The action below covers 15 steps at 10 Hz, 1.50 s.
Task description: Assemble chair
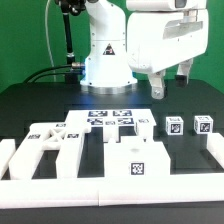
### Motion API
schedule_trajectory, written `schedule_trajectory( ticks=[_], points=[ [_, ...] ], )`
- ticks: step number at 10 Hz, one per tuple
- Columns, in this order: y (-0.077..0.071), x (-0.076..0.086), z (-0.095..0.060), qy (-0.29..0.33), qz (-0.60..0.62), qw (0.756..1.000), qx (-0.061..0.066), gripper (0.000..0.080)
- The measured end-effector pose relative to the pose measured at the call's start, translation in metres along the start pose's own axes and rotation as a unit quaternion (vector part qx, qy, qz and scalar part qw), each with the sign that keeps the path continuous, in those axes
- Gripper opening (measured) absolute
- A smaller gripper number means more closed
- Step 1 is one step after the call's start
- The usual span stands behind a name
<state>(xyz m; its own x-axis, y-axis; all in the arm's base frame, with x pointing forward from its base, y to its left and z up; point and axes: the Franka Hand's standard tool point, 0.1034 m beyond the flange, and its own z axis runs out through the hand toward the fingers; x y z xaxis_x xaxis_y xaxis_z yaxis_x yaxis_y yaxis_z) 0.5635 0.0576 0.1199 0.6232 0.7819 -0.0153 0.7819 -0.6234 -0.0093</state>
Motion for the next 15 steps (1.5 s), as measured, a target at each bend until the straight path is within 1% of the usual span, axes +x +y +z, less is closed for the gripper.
schedule_trajectory(
  ticks=[5,7,8,9,10,11,15],
  points=[
    [0.001,-0.001,0.0,0.0,0.001,1.0,0.0,0.065],
    [0.02,-0.02,0.002,-0.004,0.039,0.999,-0.005,0.065],
    [0.031,-0.033,0.005,-0.007,0.079,0.997,-0.007,0.065],
    [0.039,-0.048,0.01,-0.012,0.128,0.992,0.004,0.065],
    [0.044,-0.055,0.011,-0.019,0.142,0.99,0.013,0.065],
    [0.041,-0.05,0.01,-0.016,0.137,0.99,0.012,0.065],
    [0.043,-0.052,0.012,-0.017,0.148,0.989,0.014,0.065]
  ],
)
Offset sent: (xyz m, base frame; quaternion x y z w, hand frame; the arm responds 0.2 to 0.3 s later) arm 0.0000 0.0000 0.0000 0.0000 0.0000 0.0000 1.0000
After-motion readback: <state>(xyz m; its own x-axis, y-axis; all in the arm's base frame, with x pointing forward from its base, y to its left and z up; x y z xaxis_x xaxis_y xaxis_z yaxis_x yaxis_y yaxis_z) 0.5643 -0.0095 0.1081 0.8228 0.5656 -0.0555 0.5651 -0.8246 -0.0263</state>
